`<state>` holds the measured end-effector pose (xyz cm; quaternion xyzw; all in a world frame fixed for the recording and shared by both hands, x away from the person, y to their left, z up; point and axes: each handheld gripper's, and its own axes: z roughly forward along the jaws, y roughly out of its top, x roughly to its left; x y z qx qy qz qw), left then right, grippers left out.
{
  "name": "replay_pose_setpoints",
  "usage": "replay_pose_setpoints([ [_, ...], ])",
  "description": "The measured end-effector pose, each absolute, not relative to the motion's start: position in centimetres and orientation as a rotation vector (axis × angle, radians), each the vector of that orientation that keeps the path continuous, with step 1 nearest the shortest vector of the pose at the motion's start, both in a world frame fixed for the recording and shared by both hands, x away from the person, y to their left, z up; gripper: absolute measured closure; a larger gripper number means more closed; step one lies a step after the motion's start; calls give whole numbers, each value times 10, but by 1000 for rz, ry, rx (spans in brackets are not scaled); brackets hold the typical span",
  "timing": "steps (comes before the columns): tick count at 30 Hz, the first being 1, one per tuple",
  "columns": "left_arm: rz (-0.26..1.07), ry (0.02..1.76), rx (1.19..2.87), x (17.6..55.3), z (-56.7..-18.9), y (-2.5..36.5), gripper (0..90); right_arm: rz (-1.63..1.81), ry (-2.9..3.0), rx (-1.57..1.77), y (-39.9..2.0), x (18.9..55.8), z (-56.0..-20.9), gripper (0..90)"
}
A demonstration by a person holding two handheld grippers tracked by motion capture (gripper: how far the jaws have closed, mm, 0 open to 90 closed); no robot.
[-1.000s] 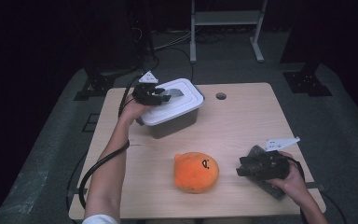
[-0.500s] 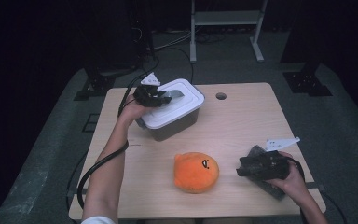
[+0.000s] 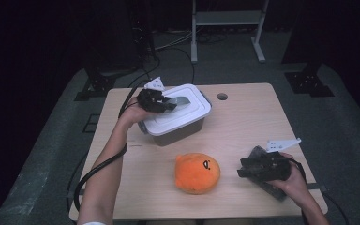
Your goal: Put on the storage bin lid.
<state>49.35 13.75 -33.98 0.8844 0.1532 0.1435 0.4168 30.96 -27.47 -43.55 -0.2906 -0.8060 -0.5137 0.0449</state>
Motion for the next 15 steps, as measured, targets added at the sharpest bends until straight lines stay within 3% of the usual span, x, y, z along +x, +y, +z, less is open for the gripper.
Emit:
replay_pose_setpoints([
  [15,308,293,2239,473,-339,124,665,-1560,-2470,-879,-272,309,-436,387],
])
